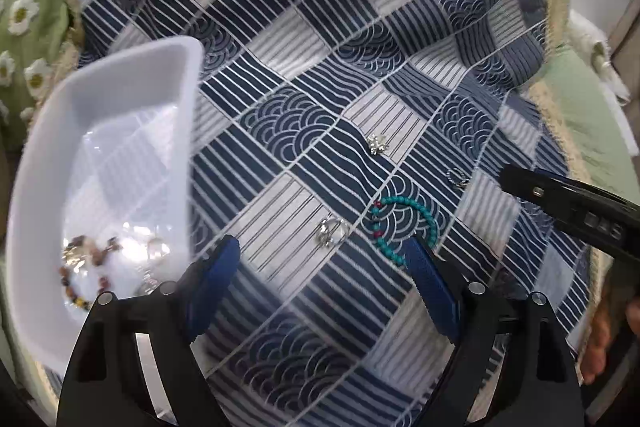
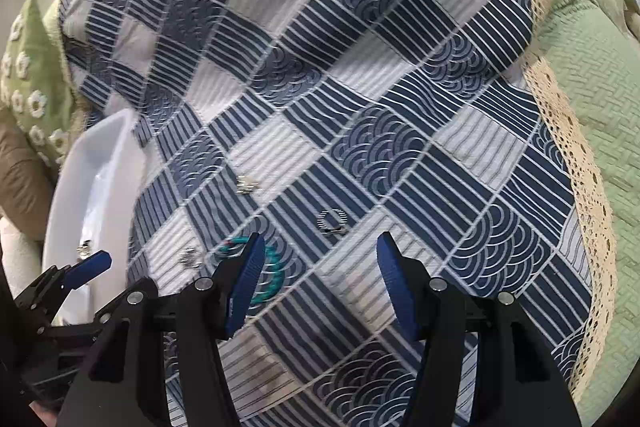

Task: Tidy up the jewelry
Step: 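Grasp the silver ring with the left tool while the right tool grasps the bow ring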

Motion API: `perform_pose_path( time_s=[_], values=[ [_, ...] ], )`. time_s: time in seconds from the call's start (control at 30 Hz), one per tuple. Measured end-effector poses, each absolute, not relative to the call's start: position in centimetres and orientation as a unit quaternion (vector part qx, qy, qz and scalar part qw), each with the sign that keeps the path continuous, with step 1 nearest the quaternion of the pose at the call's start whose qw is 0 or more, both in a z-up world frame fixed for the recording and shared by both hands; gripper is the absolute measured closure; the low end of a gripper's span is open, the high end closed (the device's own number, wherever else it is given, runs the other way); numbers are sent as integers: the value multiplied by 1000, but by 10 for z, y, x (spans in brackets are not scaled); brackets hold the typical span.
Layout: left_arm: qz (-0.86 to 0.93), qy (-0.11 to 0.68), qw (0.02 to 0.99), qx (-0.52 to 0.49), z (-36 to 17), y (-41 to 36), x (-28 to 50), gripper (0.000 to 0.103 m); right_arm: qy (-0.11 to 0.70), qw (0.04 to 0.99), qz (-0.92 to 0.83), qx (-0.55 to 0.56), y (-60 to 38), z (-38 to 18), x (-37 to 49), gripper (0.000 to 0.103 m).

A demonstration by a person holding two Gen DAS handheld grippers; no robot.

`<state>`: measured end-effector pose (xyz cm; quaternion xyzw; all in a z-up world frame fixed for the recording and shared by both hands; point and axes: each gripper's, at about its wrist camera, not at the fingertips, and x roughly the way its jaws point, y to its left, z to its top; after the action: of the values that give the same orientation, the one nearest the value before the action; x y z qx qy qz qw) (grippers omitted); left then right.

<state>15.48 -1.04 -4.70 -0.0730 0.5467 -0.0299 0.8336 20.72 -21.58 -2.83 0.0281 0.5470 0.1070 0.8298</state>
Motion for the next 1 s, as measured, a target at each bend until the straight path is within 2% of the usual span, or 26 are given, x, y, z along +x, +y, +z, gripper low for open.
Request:
perform_pose_path(
  time_s=[0.17,0.27,0.47,0.53,0.9,1.0],
  values=[
    [-21,561,826,-53,-68,-17,168,29,554,824,106,42,-223,-32,214,45],
    [-21,557,830,-37,-70,-21,170,29,559,821,109,39,-220,-34,216,45],
    [-14,554,832,1,-74,-32,169,36,563,818,109,33,-215,-38,215,45],
    [-17,553,833,-2,-72,-33,169,43,565,817,108,34,-215,-40,215,45],
    [-10,580,815,-3,-97,-36,173,50,574,812,106,25,-212,-45,217,45],
    [-13,581,814,-12,-98,-35,174,56,575,811,106,23,-211,-46,218,45]
  ],
)
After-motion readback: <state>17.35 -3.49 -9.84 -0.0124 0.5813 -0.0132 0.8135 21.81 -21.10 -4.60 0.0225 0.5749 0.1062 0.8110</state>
